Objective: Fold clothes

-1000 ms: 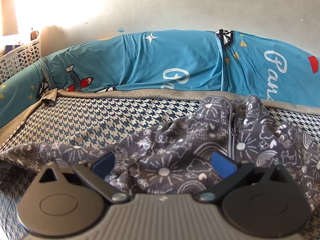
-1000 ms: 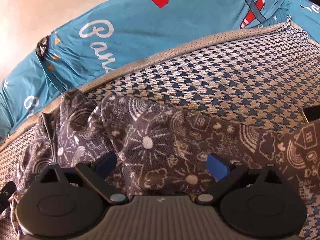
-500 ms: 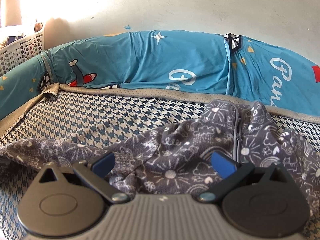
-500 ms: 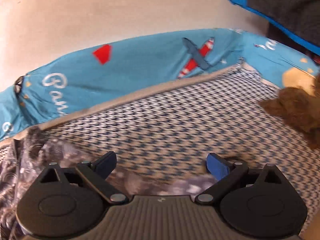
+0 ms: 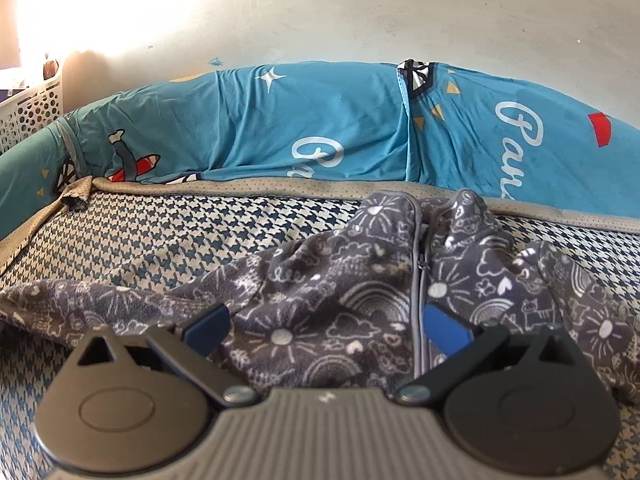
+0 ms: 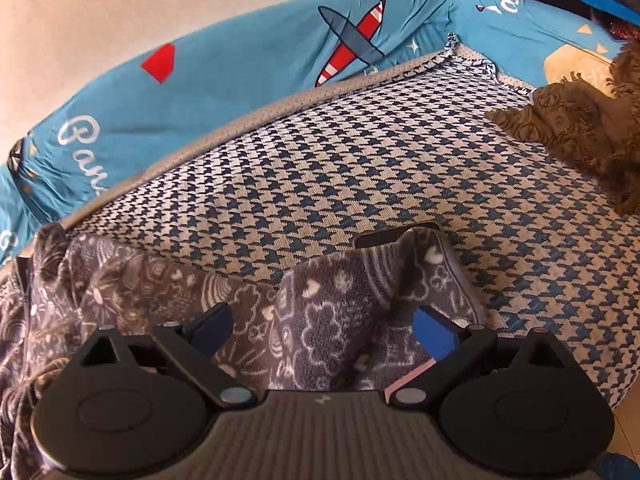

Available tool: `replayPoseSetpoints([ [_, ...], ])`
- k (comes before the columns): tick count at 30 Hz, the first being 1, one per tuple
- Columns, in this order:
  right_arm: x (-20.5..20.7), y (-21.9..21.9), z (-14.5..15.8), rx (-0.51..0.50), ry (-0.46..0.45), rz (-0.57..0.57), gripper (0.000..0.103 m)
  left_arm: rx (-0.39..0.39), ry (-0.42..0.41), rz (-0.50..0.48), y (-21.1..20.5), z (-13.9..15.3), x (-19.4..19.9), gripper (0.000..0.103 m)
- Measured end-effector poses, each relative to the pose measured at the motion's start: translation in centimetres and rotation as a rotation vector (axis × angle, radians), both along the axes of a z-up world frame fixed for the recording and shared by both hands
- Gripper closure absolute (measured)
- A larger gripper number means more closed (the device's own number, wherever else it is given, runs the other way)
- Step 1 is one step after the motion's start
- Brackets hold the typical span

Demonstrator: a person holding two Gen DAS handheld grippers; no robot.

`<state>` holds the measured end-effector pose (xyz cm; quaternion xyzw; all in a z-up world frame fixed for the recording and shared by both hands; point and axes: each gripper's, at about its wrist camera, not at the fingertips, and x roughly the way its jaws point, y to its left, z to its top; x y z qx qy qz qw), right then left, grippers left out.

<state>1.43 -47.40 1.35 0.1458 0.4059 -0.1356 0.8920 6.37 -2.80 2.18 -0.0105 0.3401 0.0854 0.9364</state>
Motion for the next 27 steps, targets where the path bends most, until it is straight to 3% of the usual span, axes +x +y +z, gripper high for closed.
replayPoseSetpoints([
  [4,1.5,-0.1,-1.8,0.01,0.053,-0.029,0.013,-0.009,0.002,-0.006,-0.2,0.2,-0.2,0.0],
  [7,1.7,-0.5,-2.1,0.037,0.032,-0.067,0.015,-0.013,-0.005,-0.005,0.0,0.6,-0.4,0.0],
  [12,1.8,-0.5,-1.5,-0.002,0.001,-0.12,0.025,-0.016,-0.008,0.0,0.3,0.8,-0.5,0.0],
  [18,1.6,-0.3,-1.4,-0.021,-0.003,-0.119,0.037,-0.018,-0.007,0.011,0.6,0.7,-0.4,0.0],
  [20,1.5,-0.3,-1.6,-0.025,0.004,-0.122,0.047,-0.023,-0.006,0.011,0.7,0.7,-0.4,0.0],
  [27,0.9,-0.7,-1.2,0.015,-0.046,-0.116,0.069,-0.016,-0.004,0.009,0.5,0.3,-0.2,0.0],
])
